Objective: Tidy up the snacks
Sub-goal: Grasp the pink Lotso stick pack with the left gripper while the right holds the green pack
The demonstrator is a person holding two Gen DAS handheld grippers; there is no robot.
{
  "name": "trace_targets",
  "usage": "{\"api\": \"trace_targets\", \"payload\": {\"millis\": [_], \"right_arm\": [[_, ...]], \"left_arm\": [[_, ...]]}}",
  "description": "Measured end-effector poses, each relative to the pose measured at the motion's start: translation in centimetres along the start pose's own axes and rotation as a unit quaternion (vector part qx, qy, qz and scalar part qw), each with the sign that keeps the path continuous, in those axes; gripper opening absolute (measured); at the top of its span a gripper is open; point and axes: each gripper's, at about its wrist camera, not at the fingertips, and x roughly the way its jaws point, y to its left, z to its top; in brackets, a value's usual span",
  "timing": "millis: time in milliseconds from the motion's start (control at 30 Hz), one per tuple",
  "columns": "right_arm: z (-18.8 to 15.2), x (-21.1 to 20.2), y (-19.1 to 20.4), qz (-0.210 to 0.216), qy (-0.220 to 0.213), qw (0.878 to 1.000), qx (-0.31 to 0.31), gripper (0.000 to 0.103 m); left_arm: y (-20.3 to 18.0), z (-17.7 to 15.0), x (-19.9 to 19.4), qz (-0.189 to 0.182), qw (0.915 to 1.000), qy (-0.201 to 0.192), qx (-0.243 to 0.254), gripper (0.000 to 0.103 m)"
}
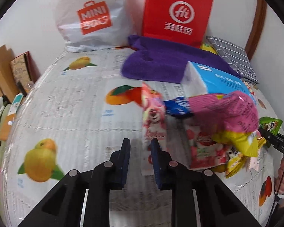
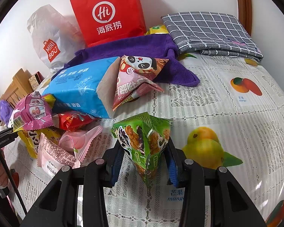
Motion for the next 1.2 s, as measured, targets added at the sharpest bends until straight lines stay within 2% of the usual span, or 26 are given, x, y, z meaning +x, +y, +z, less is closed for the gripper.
{"api": "trace_targets", "payload": {"millis": [133, 167, 200, 267, 367, 500, 600, 733, 933, 1100, 1200], "right_arm": [[0.0, 0.0, -0.1, 0.003, -0.001, 1.0, 0.002, 0.042], [0.0, -0.1, -0.1, 0.005, -0.001, 1.0, 0.005, 0.042], [0.0, -0.1, -0.2, 0.007, -0.002, 1.0, 0.007, 0.042], [0.0, -0.1, -0.3, 0.01, -0.003, 1.0, 0.011, 0.042], [-0.1, -0.1, -0.4, 0.012, -0.003, 1.0, 0.013, 0.042], [-0.1, -0.1, -0.4, 0.014, -0.004, 1.0, 0.016, 0.042], [-0.1, -0.1, -0.5, 0.016, -0.004, 1.0, 0.017, 0.042], [-0.1, -0.1, -0.6, 0.017, -0.005, 1.0, 0.018, 0.042], [-0.1, -0.1, -0.6, 0.018, -0.005, 1.0, 0.019, 0.042], [-0.1, -0.1, -0.6, 0.02, -0.006, 1.0, 0.022, 0.042], [-0.1, -0.1, -0.6, 0.021, -0.006, 0.999, 0.023, 0.042]], "left_arm": [[0.4, 0.8, -0.3, -0.011, 0.9999, 0.0, -0.003, 0.022], [0.2, 1.0, -0.3, -0.014, 0.9999, 0.0, 0.001, 0.028], [0.0, 1.2, -0.2, -0.015, 0.9999, 0.0, 0.006, 0.041], [-0.8, 1.8, 0.1, -0.003, 0.9998, -0.004, 0.02, 0.057], [-1.4, 2.6, 0.5, 0.007, 0.9996, -0.008, 0.028, 0.057], [-1.0, 3.5, 1.7, -0.006, 1.0, 0.004, -0.001, 0.057], [-1.3, 3.6, 2.3, -0.009, 0.9999, 0.005, 0.002, 0.057], [-1.6, 3.2, 2.6, 0.004, 0.9997, 0.01, 0.021, 0.057], [-0.6, 3.0, 0.8, 0.028, 0.9994, 0.001, 0.023, 0.057], [-0.6, 4.1, 0.8, 0.004, 0.9999, 0.0, 0.016, 0.057], [-1.0, 4.8, 1.6, 0.008, 0.9999, 0.002, 0.01, 0.057]]}}
